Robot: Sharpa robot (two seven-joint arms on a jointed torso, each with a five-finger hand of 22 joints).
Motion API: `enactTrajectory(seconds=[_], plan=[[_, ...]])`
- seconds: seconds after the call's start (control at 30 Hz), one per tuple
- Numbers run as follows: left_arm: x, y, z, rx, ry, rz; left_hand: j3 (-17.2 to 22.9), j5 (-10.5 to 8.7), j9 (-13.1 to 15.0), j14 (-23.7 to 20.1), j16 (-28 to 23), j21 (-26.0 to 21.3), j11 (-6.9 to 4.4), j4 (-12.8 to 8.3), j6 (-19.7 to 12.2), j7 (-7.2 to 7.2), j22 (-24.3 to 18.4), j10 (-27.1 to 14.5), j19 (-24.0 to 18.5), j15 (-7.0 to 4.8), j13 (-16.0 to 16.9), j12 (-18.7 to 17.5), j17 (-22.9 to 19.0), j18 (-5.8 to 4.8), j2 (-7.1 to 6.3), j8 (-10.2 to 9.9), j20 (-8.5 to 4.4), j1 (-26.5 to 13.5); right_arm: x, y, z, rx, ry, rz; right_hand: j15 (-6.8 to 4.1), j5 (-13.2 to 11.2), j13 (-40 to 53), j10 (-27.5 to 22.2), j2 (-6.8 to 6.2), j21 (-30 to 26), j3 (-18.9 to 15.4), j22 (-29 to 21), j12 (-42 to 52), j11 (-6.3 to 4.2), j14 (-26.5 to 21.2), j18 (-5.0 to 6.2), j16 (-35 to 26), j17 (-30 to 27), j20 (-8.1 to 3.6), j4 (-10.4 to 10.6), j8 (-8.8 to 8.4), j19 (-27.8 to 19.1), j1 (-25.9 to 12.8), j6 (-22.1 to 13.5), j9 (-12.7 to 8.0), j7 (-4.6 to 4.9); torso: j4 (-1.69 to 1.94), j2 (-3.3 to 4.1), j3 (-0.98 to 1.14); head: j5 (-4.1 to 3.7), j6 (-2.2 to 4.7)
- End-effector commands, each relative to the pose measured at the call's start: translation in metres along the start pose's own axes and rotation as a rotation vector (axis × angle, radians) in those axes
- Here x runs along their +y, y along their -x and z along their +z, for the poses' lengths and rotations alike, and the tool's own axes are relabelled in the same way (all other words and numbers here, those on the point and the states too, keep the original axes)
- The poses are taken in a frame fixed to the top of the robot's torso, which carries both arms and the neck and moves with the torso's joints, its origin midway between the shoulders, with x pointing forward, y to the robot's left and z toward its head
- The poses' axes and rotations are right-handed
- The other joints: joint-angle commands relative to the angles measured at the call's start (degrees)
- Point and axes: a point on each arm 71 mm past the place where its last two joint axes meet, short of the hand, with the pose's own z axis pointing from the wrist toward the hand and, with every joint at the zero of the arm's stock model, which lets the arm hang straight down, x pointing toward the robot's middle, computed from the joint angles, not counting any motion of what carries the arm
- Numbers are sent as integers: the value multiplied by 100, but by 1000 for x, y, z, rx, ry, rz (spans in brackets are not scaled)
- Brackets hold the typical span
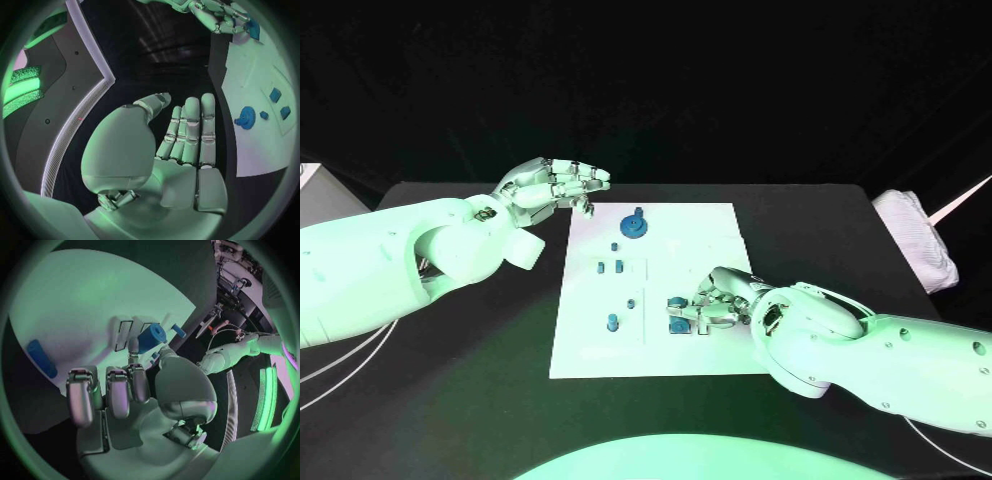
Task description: Assemble the parts on the task board
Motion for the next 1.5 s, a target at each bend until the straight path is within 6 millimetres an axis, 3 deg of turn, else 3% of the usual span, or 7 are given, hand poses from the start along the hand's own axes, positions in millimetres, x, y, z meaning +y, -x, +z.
enactTrajectory(seconds=[0.03,0.33,0.43,0.73,0.93,1.03,1.5], plan=[[-1,-2,0,16,-4,-11,-3,33,-8,-35,26,-24,13,23,-38,55,-5,-32,41,12,-5,27,-6,36,3,-26,7,-31,1,-1,-1,1,10,-38,-8,-147,755,109,8,-46,-144,1398,-69,26,529,-29,-9,1254,-18,8,41,522,-109,-69,-9,1,-1,1,0,2,-3],[0,-2,0,17,-1,-11,-3,33,-8,-35,26,-24,13,23,-38,55,-5,-32,41,12,-5,27,-6,36,3,-26,7,-31,0,2,-8,-23,42,-25,2,-114,744,93,1,-67,-254,1389,-115,38,527,-25,-14,1247,-8,0,51,516,-104,-115,-16,15,2,2,4,9,0],[0,-2,0,15,0,-11,-1,34,-10,-36,28,-27,17,26,-50,59,-7,-41,43,15,-7,30,-8,36,7,-27,9,-29,-2,3,-11,-27,60,-13,7,148,745,87,68,-73,-272,1388,-146,43,529,-24,-14,1254,-2,-12,71,515,238,-147,-22,20,0,0,4,8,0],[0,-1,0,13,2,-10,2,35,-10,-38,28,-29,18,27,-54,61,-9,-45,44,16,-8,32,-9,36,10,-27,10,-27,-2,7,-20,-32,140,30,11,298,800,113,82,-47,-389,1405,-122,45,539,-30,2,1296,3,-35,111,525,946,-184,-41,22,2,1,9,8,11],[0,-1,0,12,4,-10,2,35,-10,-38,28,-29,18,27,-54,61,-9,-45,44,16,-8,32,-9,36,10,-27,10,-27,-4,8,-26,-19,170,43,1,247,842,140,72,13,-441,1435,-77,33,550,-44,24,1345,-7,-51,144,546,1255,-176,-44,8,1,-2,-2,21,-5],[0,-1,0,13,5,-10,2,35,-10,-38,28,-29,18,27,-54,61,-9,-45,44,16,-8,32,-9,36,10,-27,10,-27,-6,7,-26,-5,166,37,-5,-241,866,151,-6,31,-314,1445,-69,27,553,-48,30,1359,-15,-122,151,552,1860,-184,-73,6,-6,-2,-4,28,-10],[0,-1,0,15,7,-11,7,35,-11,-39,31,-33,22,34,-57,65,-12,-51,47,20,-10,39,-11,36,23,-23,14,-26,-9,6,-15,-35,111,-5,-26,-228,898,171,144,59,-20,1459,-55,1,556,-54,35,1372,-29,-67,133,562,2392,-147,-148,-23,11,6,-2,37,-13]])
